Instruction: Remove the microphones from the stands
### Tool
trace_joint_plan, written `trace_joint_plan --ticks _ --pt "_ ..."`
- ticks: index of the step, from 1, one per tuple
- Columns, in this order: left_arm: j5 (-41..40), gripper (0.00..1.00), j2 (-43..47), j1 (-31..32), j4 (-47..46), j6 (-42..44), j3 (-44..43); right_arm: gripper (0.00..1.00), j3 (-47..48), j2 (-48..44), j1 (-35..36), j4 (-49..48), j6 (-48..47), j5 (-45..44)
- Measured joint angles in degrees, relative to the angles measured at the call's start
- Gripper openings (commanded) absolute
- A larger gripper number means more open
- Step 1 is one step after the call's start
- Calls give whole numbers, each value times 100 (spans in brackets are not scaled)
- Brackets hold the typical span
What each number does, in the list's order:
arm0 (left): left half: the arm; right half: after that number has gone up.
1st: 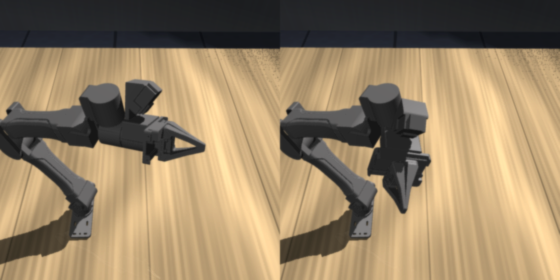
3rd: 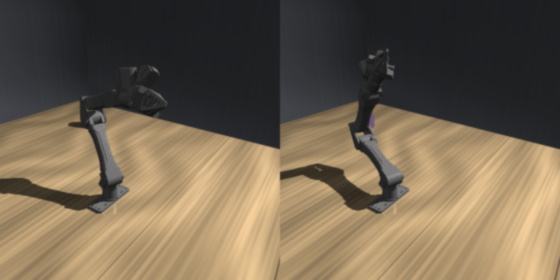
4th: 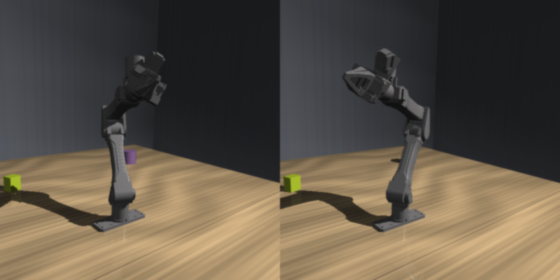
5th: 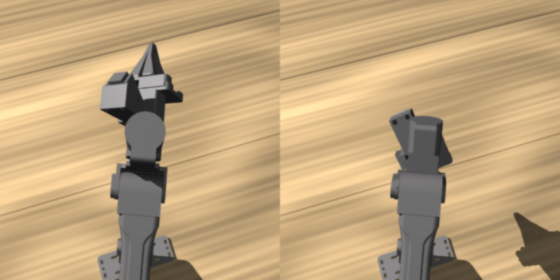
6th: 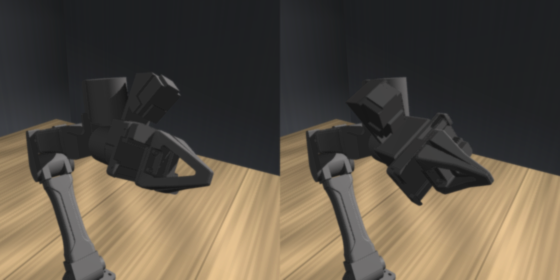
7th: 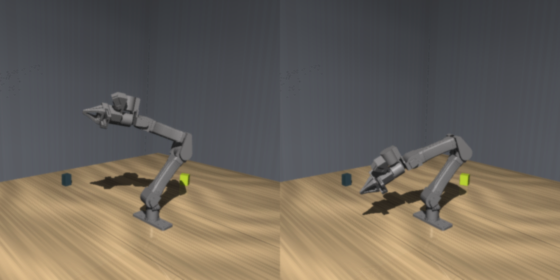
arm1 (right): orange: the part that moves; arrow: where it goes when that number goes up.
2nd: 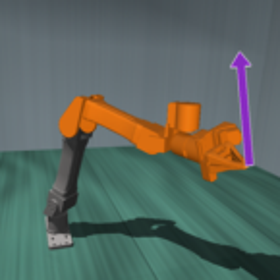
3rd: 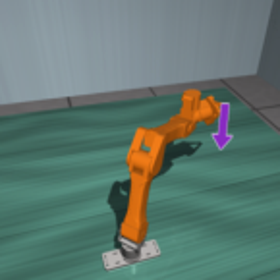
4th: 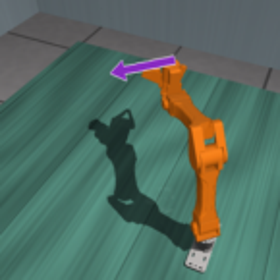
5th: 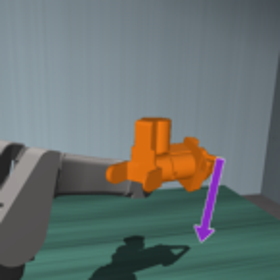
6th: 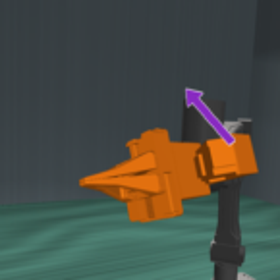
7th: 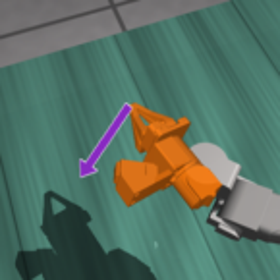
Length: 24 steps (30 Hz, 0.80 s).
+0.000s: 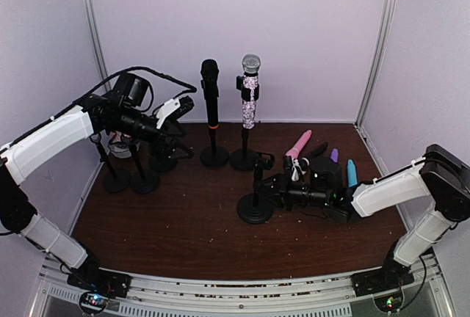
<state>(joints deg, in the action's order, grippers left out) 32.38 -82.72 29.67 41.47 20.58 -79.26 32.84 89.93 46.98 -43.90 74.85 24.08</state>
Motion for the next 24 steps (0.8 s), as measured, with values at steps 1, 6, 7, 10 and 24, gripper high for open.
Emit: trace_joint_plan --ticks 1,6,7,10,24 --pt "2 89 -11 0 0 0 0 52 57 -87 13 278 -140 -61" --pt "2 89 -33 0 2 0 0 58 369 -468 92 1812 -1034 -492" --pt "4 89 -33 0 2 0 0 58 450 -557 118 2085 -1189 -601" --pt "4 89 -33 0 2 0 0 58 772 -793 251 2944 -1794 -1025" --pt "4 89 -33 0 2 -2 0 62 2249 -1340 1056 5484 -4444 -3373"
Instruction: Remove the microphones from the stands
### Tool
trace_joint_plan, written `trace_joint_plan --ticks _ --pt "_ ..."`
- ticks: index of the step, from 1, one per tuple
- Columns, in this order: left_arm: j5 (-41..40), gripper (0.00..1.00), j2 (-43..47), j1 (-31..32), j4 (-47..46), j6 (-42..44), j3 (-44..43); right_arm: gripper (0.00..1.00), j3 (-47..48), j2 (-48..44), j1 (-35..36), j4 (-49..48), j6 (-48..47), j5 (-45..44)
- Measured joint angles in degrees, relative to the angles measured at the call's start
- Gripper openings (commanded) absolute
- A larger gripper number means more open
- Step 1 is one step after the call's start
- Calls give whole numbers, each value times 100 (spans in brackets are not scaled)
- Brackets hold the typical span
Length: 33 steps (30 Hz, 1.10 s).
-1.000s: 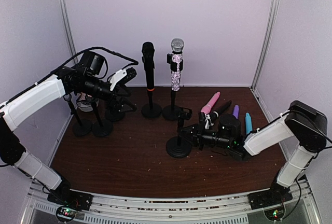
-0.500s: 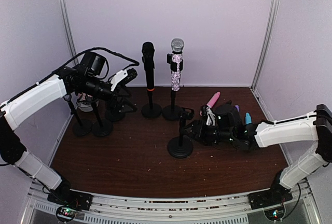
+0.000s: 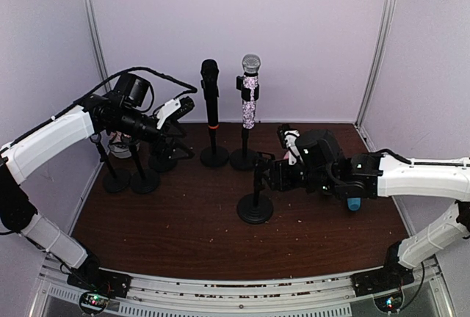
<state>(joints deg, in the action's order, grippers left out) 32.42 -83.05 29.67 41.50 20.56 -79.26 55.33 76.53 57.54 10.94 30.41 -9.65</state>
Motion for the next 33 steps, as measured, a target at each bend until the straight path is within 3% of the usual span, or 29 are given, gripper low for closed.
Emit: trace_joint_plan --ticks 14,20,27,29,33 --pt "42 89 15 -63 0 0 4 53 1506 903 63 1207 -1119 -579" --pt "151 89 13 -70 2 2 37 36 1646 1067 94 1370 -1241 -562" --pt "341 87 -334 31 -173 -81 15 27 1670 1080 118 1379 -1207 -542" --pt "358 86 -588 168 -210 -96 -59 34 1670 1075 146 1379 -1198 -542" --pt "448 85 -1204 525 -339 -175 -367 63 1670 1034 212 1453 -1119 -522"
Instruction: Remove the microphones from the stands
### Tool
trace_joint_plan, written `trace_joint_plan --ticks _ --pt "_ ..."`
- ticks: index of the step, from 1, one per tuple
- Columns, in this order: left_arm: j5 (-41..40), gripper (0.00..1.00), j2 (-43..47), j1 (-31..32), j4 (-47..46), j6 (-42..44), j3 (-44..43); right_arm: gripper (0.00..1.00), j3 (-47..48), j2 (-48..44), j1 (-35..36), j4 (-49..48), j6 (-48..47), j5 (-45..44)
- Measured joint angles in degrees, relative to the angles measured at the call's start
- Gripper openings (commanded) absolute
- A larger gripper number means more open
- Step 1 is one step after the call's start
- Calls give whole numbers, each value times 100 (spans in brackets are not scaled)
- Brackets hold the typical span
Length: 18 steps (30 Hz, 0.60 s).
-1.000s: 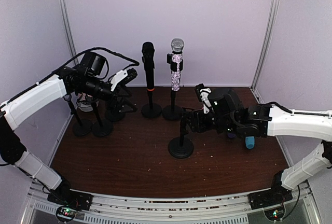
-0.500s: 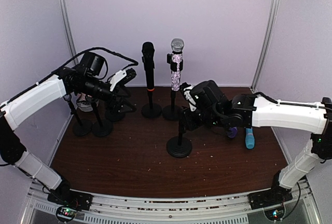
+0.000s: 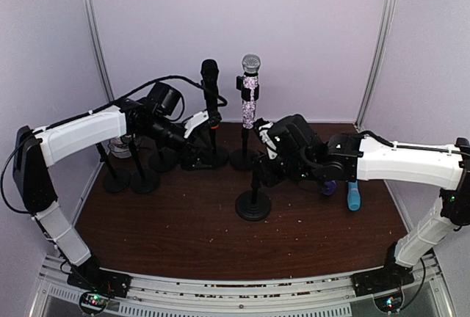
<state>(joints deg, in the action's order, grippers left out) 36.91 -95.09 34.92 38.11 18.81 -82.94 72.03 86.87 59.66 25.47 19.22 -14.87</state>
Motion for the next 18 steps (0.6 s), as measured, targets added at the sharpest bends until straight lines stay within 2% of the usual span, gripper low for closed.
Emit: trace_joint_plan --ticks 3,6,11,18 --pt "85 85 -356 199 -192 -116 -229 74 -7 -157 39 111 157 11" --pt "177 85 -562 367 -457 -273 -356 78 -114 -647 50 125 267 -4" --pt "310 85 -811 586 -800 -448 -590 78 -361 -1996 -44 24 501 -101" --pt "494 80 -1263 800 -1047 -522 -874 73 -608 -2852 -94 114 800 -507"
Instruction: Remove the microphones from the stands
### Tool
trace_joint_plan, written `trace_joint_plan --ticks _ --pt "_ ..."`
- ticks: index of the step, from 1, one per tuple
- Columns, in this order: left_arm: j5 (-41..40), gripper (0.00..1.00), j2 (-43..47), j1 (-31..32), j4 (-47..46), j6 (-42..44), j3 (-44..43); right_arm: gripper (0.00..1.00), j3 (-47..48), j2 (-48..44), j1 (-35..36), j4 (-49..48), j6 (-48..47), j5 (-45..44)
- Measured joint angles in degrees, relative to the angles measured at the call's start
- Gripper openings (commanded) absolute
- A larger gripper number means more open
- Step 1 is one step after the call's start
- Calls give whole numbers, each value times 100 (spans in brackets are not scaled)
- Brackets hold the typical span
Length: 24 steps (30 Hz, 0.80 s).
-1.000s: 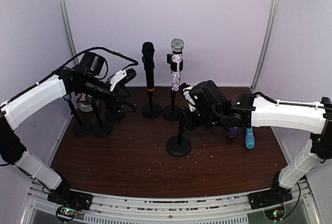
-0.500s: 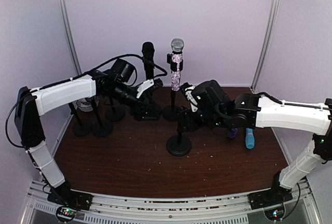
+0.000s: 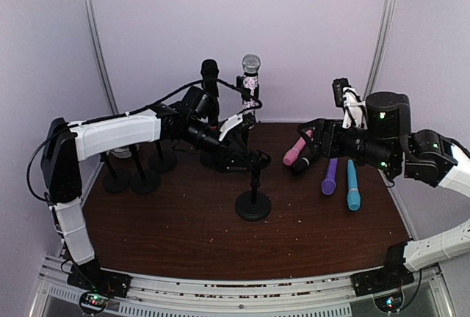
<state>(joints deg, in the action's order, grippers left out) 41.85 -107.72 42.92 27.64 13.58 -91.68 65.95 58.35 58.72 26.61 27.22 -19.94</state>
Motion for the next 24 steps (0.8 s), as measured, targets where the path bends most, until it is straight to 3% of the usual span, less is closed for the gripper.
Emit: trace_joint_plan --ticks 8,16,24 --pt "273 72 -474 153 -83 109 -197 68 -118 -96 0 350 177 -284" --pt "356 32 -831 210 -50 243 -498 62 -118 -96 0 442 297 -437" --pt "282 18 -802 205 -11 713 -542 61 -118 -13 0 457 376 -485"
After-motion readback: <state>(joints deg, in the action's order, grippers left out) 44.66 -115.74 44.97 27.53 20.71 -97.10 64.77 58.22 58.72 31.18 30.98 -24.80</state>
